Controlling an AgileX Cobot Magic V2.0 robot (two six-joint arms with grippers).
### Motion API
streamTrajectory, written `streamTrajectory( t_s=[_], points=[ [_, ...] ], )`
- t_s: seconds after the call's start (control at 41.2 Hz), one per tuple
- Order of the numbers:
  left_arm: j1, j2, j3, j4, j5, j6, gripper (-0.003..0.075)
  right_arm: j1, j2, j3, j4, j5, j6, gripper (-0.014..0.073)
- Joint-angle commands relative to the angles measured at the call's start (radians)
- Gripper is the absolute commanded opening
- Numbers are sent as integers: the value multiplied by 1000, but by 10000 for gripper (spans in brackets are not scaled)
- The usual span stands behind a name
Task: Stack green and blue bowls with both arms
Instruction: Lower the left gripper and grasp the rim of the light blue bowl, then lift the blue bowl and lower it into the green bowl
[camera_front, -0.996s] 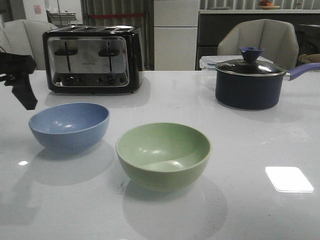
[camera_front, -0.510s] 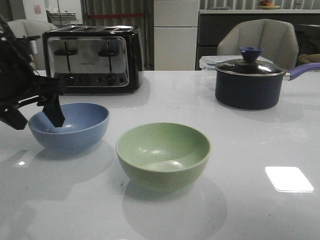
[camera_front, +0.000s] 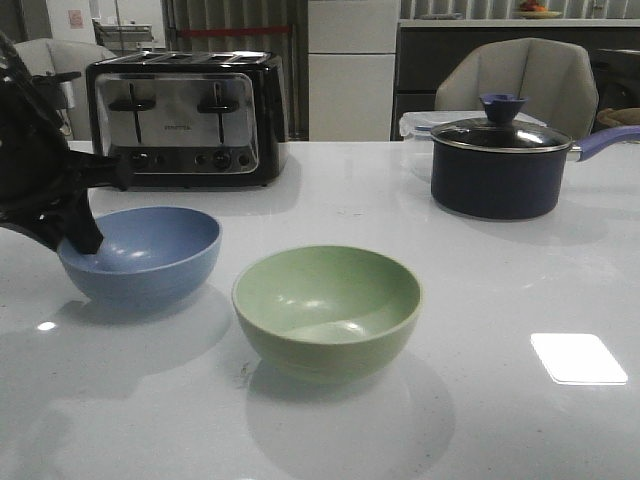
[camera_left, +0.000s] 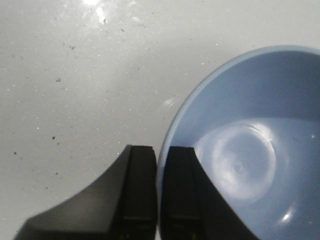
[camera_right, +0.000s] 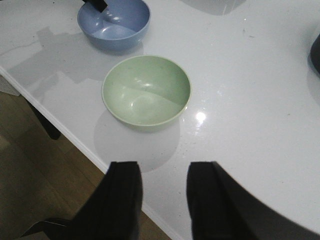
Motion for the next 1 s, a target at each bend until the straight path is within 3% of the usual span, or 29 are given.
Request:
streamTrajectory(
  t_s=[0.0, 0.243, 0.413, 0.704, 0.972],
  points=[
    [-5, -93, -41, -8, -15, 1, 93, 2, -2, -25, 11, -65, -11, 363],
    [-33, -218, -127, -45, 140, 103, 93, 2, -2, -25, 11, -65, -11, 363],
    [-129, -231, -224, -51, 272, 172, 93, 2, -2, -25, 11, -65, -11, 363],
    [-317, -208, -255, -54, 225, 183, 93, 2, -2, -25, 11, -65, -11, 363],
    [-378, -110, -255, -86, 223, 183, 93, 2, -2, -25, 11, -65, -11, 363]
  ],
)
